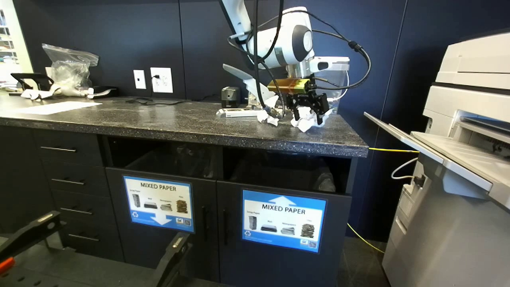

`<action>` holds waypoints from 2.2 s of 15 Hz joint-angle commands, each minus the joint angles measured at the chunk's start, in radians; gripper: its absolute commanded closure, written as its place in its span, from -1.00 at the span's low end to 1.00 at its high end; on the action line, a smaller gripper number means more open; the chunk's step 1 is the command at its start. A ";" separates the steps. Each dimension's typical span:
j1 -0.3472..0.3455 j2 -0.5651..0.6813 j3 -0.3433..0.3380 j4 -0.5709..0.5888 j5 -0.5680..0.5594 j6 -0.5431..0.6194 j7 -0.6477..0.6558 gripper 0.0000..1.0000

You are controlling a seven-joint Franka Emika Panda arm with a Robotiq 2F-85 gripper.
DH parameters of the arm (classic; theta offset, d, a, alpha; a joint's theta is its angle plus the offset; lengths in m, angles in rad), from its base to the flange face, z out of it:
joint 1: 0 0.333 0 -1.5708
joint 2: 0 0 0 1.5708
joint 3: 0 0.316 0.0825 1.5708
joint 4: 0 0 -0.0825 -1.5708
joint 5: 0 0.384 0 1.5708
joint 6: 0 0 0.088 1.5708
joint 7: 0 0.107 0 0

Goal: Put the tissues in the rubbish bin.

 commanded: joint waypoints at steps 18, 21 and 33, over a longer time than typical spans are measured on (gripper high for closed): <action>-0.039 0.128 0.036 0.199 0.067 -0.010 -0.005 0.15; -0.039 0.133 0.038 0.208 0.066 -0.011 -0.005 0.60; -0.037 0.056 0.062 0.136 0.040 -0.184 -0.116 0.78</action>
